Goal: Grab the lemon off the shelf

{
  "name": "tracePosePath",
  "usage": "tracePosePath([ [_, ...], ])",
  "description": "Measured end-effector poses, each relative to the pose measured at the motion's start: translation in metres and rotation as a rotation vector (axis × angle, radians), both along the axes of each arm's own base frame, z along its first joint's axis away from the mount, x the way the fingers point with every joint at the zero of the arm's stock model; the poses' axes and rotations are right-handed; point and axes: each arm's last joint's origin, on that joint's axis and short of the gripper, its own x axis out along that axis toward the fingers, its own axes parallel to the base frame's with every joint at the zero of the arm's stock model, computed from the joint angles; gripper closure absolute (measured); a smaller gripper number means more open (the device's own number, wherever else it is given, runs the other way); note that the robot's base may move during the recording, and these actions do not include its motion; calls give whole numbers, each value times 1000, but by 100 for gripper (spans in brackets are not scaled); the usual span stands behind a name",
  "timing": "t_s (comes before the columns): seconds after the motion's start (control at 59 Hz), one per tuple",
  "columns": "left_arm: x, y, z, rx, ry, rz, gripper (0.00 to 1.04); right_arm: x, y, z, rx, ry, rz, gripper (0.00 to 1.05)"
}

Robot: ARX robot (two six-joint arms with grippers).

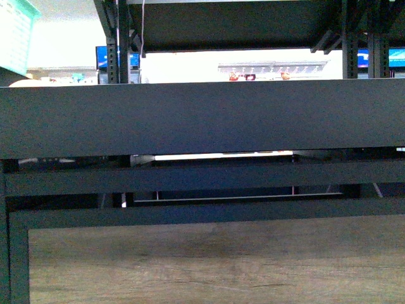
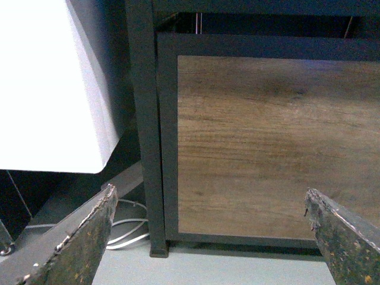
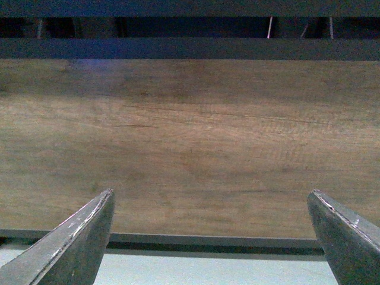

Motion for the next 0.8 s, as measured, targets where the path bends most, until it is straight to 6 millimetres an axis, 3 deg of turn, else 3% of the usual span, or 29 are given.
tracePosePath([
  [0.797, 0, 0, 0, 0, 1, 0, 8, 0, 0, 0, 0, 2, -3, 7],
])
